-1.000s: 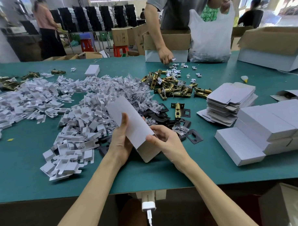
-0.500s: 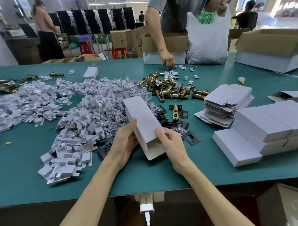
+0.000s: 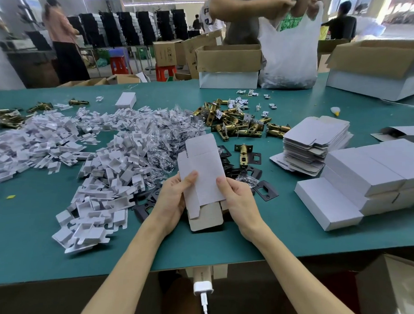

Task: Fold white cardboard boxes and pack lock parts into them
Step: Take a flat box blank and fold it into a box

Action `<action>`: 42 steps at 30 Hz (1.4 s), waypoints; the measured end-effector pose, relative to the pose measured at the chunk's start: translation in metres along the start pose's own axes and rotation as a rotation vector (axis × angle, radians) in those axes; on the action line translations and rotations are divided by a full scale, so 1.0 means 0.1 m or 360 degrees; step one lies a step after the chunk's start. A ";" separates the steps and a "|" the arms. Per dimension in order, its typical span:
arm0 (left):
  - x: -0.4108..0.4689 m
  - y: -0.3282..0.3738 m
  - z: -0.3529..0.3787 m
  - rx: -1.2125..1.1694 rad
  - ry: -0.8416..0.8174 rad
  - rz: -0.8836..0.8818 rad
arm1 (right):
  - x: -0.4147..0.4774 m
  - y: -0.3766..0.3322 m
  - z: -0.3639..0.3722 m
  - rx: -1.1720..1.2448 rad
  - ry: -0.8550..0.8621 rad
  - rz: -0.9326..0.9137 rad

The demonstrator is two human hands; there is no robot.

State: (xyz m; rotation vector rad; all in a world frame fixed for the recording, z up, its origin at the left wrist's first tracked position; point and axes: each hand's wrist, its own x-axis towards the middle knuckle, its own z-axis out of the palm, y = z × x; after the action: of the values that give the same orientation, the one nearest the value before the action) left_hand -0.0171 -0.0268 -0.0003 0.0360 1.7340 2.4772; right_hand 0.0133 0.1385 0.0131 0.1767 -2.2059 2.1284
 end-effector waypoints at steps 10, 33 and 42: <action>0.02 -0.02 -0.02 0.0066 0.0066 0.0001 | 0.01 0.03 0.00 0.0041 -0.0012 0.0039; -0.02 -0.03 0.08 0.0215 -0.0027 0.0171 | 0.07 0.08 -0.03 0.0215 0.0007 0.0002; -0.04 -0.01 0.10 0.0344 -0.0084 0.0166 | 0.08 0.07 -0.03 0.0339 0.0020 -0.0012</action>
State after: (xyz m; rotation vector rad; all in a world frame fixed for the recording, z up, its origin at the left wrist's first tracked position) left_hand -0.0125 -0.0176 0.0020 0.2147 2.0173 2.3208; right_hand 0.0039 0.1415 0.0070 0.1817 -1.9652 2.3501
